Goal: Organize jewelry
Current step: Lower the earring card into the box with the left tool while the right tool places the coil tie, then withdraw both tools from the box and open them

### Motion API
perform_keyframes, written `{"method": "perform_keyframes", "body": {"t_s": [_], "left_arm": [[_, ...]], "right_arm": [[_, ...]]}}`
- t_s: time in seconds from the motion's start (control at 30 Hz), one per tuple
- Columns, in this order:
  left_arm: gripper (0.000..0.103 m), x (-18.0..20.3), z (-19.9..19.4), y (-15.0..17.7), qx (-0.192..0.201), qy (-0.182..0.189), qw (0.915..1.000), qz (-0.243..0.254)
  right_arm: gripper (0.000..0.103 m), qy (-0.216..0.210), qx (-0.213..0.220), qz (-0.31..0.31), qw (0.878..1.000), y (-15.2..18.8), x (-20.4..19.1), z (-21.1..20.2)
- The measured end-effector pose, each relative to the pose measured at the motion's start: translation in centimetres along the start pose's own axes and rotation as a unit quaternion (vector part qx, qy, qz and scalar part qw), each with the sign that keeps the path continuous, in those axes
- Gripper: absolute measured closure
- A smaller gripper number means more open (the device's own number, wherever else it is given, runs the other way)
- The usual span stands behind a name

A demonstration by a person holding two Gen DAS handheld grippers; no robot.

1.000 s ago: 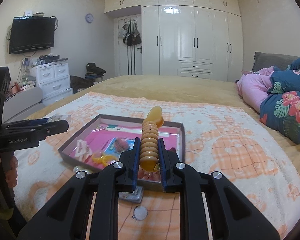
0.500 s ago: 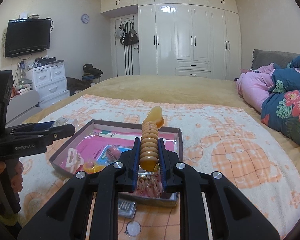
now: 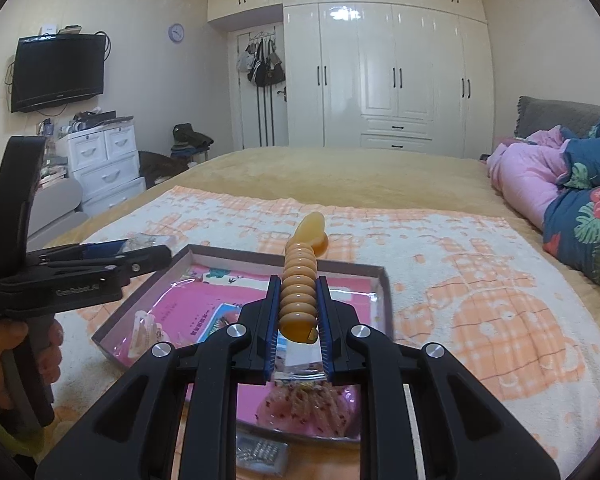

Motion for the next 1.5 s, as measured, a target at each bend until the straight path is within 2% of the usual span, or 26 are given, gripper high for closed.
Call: {"method": "perform_keyframes", "body": {"t_s": [0.23,0.63,0.87,1.07,1.13,1.2,1.3,1.5], "left_arm": [[0.044,-1.1,1.8,1.3,-0.024,0.000,0.9997,-0.006],[0.043,-2.7,4.2,3.5,-0.055,-0.003,0.9983,-0.020],[0.043,-2.5,4.6,4.1,-0.060,0.001,0.9980,-0.021],[0.041,-2.5,4.3,4.1,-0.058,0.000,0.9980,-0.025],[0.039,-2.5,4.1,3.9,-0.056,-0.002,0.9982,-0.024],[0.036,-2.4,3.8,3.7,-0.052,-0.001,0.9984,-0.024],[0.030,-2.3,3.1,3.4,-0.043,-0.001,0.9987,-0.026],[0.020,-2.3,1.2,2.5,-0.019,-0.009,0.9993,-0.033]], "right_arm": [[0.086,-0.007,-0.032,-0.003,0.999,1.6,-0.8,3.0],[0.086,0.007,-0.098,-0.003,0.995,4.9,-0.7,6.7],[0.085,0.004,-0.099,0.000,0.995,5.2,-0.7,6.5],[0.069,0.001,-0.073,0.008,0.997,4.8,-0.7,4.6],[0.061,0.001,-0.064,0.013,0.998,4.5,-0.5,4.0],[0.055,0.004,-0.052,0.018,0.998,4.3,-0.3,3.1],[0.042,0.006,-0.033,0.026,0.999,3.9,0.0,1.9],[0.028,0.011,-0.001,0.035,0.999,3.1,0.3,-0.5]]}}
Point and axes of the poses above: each gripper's, at about its wrist camera, not at the fingertips, and z roughly the way its jaws point, x to its right, y to its underside, the point moved 6 cm from there along z, roughly the way its jaws point, and after that the axes turned 13 degrees about z, right-handed, at the moved point
